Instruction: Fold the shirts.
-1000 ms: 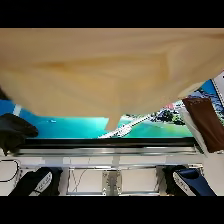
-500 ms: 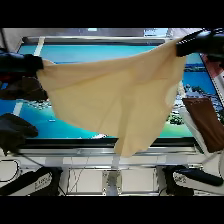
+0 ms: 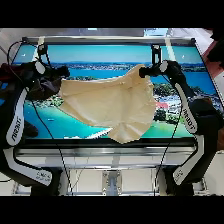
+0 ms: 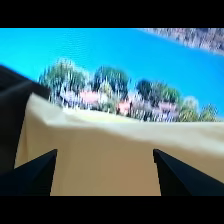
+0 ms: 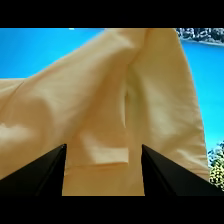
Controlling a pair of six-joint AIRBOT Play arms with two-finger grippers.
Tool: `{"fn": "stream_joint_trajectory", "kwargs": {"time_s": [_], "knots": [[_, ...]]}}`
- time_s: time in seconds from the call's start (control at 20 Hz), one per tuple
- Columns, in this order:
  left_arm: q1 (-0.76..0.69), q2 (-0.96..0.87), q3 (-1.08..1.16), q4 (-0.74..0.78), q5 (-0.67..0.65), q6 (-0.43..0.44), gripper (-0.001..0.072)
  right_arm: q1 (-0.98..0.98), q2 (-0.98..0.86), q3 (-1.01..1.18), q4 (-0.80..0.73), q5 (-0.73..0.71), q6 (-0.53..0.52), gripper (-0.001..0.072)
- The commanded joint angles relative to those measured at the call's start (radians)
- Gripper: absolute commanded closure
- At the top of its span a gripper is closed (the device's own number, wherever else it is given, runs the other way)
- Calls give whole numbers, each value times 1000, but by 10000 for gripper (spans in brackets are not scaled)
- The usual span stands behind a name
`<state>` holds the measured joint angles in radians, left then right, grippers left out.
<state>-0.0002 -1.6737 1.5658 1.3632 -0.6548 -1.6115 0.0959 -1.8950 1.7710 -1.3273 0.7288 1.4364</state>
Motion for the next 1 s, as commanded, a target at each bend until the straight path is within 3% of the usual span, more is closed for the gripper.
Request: {"fn": "stream_joint_trajectory", "kwargs": {"time_s": [0.0,0.2,0.3,0.35,0.5,0.65,0.8,0.95], "knots": [[1,-21,120,48,136,-11,14,-23,30,1,-10,-56,34,186],[1,74,306,373,-140,-3,15,-98,225,0,-292,221,34,202],[2,140,302,559,-268,8,16,-156,309,0,-352,394,24,208],[13,166,298,573,-337,23,16,-193,344,-1,-332,462,7,208],[69,243,190,501,-435,48,16,-304,446,-90,-141,565,-85,209],[112,367,-102,401,-399,48,16,-393,537,-326,-27,638,-128,209],[112,513,-409,333,-298,40,16,-439,626,-659,136,566,-180,209],[112,606,-558,272,-281,40,15,-438,656,-919,280,479,-217,207]]}}
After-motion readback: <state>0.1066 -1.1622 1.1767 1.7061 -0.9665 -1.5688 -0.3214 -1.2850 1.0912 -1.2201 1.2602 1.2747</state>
